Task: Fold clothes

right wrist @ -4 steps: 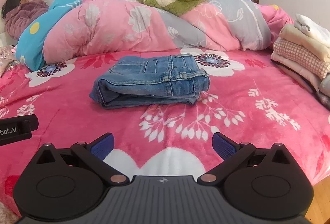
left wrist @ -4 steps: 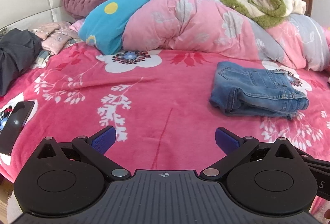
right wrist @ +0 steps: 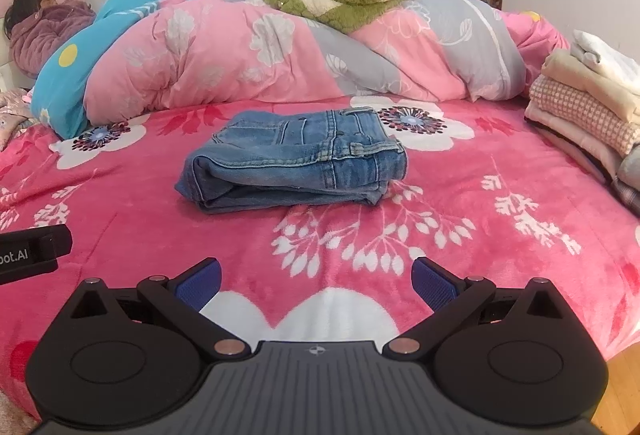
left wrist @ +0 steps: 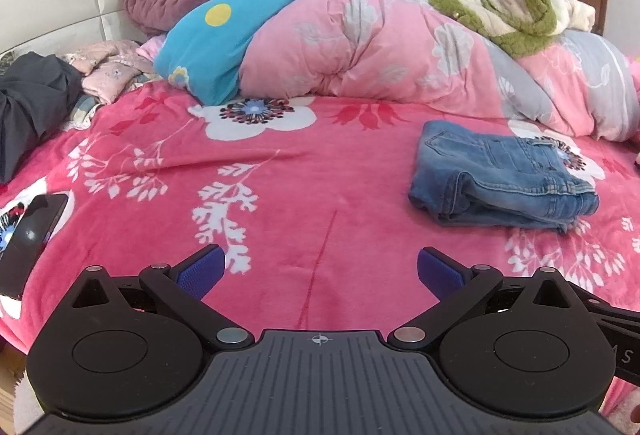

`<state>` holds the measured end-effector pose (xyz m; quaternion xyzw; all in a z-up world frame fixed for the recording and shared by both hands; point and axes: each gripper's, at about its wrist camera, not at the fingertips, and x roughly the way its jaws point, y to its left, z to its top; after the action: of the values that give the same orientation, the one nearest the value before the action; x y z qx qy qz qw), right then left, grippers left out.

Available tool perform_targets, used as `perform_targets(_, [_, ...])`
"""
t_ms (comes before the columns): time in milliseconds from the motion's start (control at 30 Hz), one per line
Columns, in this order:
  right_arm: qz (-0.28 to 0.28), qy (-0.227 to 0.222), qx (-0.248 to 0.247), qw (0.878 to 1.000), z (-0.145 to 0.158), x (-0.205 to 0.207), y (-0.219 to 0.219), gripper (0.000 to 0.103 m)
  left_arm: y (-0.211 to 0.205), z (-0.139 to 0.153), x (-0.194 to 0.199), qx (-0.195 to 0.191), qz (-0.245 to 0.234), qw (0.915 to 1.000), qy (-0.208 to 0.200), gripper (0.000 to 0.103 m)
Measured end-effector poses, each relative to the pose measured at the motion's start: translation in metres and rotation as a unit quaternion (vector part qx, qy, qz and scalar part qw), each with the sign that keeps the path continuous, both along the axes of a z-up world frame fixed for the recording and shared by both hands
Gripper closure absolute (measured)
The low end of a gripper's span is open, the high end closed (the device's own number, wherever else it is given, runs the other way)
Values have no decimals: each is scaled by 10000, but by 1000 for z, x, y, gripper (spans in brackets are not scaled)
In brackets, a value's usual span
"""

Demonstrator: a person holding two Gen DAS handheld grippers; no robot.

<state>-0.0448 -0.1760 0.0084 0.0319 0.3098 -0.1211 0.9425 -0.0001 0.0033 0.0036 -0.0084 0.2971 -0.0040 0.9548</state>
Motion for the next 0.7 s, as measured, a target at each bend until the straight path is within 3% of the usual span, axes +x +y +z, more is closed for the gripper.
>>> perform_targets(700, [-63,64,29,10000,1,-1,-4,0,-4,0,-2,133,-111,9998,-38,0])
